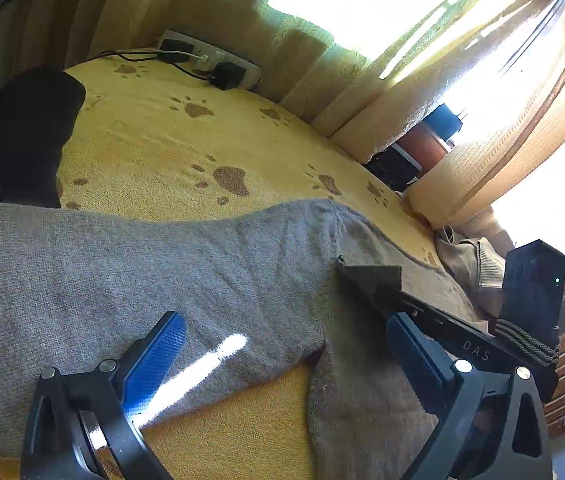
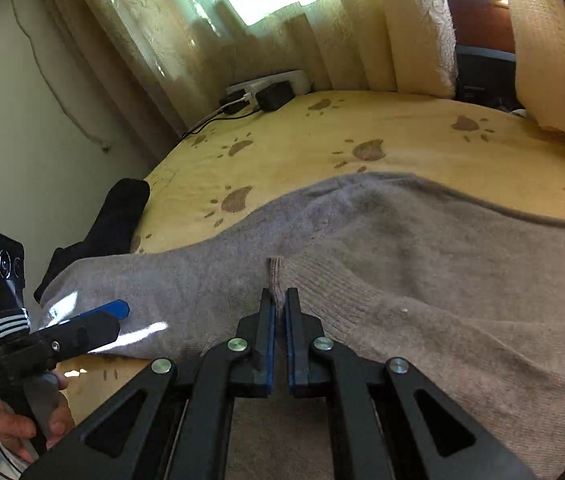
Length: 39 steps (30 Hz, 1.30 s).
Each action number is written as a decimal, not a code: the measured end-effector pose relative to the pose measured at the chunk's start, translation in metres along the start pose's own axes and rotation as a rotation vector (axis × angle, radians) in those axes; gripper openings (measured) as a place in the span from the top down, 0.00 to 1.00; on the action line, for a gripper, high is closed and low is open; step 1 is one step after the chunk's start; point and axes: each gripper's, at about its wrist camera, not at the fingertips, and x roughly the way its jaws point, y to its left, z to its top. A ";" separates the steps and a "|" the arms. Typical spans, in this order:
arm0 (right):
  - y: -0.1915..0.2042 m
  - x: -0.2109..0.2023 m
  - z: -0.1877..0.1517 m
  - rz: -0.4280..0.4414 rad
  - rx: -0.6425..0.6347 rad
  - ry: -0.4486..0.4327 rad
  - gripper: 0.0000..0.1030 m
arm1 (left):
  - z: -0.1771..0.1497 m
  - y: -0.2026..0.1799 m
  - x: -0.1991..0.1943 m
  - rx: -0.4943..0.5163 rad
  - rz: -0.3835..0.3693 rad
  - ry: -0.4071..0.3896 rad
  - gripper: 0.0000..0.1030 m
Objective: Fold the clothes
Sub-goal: 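Lay the sleeve cuff on the body and open the right gripper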
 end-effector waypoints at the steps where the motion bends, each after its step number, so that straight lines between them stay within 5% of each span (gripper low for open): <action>1: -0.002 0.002 0.000 0.020 0.010 0.017 0.91 | 0.001 0.000 0.001 -0.001 0.001 0.000 0.01; 3: -0.006 0.007 0.001 0.062 0.033 0.050 0.83 | 0.002 -0.001 0.003 0.001 0.006 0.000 0.01; 8: -0.016 -0.016 0.000 0.116 0.058 0.030 0.22 | 0.003 -0.005 0.010 0.003 0.006 0.014 0.01; 11: -0.024 -0.049 -0.004 0.111 0.065 -0.041 0.21 | 0.004 -0.014 0.014 0.014 0.000 0.024 0.01; 17: -0.071 -0.125 -0.019 -0.127 0.133 -0.162 0.21 | 0.011 -0.057 0.040 0.105 -0.024 0.044 0.01; 20: -0.094 -0.143 -0.030 -0.347 0.128 -0.161 0.21 | 0.013 -0.082 0.066 0.183 -0.022 0.060 0.01; 22: -0.109 -0.155 -0.037 -0.493 0.123 -0.160 0.21 | 0.012 -0.094 0.087 0.245 0.046 0.060 0.01; 26: -0.143 -0.145 -0.053 -0.642 0.092 -0.026 0.21 | 0.003 -0.097 0.114 0.298 0.157 0.088 0.01; 28: -0.159 -0.127 -0.067 -0.658 0.076 0.102 0.22 | -0.003 -0.098 0.121 0.366 0.208 0.093 0.01; 31: -0.170 -0.136 -0.079 -0.617 0.090 0.037 0.16 | -0.009 -0.104 0.126 0.437 0.259 0.121 0.01; 39: -0.178 -0.142 -0.087 -0.625 0.082 -0.011 0.06 | -0.010 -0.102 0.125 0.460 0.244 0.130 0.01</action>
